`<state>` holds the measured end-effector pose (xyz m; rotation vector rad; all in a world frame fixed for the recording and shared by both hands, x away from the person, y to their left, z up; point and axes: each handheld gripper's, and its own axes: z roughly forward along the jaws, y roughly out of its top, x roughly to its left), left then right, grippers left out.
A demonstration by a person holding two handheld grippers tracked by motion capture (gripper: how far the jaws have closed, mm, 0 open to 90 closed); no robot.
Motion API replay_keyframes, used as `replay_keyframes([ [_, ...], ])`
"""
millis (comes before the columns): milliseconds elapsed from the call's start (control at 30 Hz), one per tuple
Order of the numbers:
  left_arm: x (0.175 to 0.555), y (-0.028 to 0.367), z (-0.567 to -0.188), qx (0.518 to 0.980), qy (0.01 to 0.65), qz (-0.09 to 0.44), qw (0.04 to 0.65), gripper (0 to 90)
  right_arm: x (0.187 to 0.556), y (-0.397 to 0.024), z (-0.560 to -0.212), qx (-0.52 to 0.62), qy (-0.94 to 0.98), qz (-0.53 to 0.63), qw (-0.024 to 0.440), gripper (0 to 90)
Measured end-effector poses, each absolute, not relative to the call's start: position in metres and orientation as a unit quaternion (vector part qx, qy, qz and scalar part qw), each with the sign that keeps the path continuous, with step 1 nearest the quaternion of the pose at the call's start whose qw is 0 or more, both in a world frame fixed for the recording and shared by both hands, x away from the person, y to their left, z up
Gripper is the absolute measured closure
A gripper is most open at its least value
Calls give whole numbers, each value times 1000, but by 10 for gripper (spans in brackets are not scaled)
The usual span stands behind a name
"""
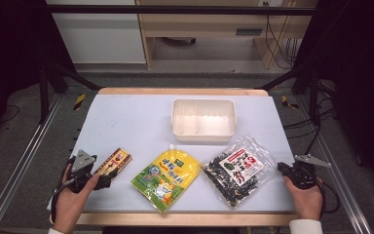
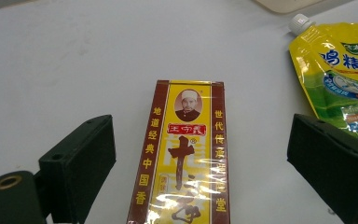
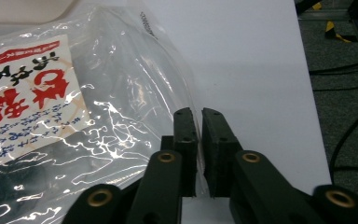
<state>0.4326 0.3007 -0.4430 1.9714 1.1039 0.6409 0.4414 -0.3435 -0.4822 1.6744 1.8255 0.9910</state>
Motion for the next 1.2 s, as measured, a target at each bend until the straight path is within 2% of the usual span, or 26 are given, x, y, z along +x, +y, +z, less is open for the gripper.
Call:
replay_keyframes([
  [200,430,302,-444,778,434,248,381,83,434,-342,-472,595,676,361,241,893],
  [300,427,303,-444,777,434,246,383,86,426,-343,-456,587,672,381,243,895],
  [633,417,296,-424,763,418,243,429,101,409,-328,-360,481,708,432,285,900],
  [833,417,280,-406,774,392,233,439,105,407,-308,-302,410,740,453,281,900],
  [1033,416,255,-382,790,358,229,441,112,409,-280,-263,345,782,448,262,900],
  [1200,416,237,-362,806,323,233,437,124,412,-267,-248,321,801,436,255,900],
])
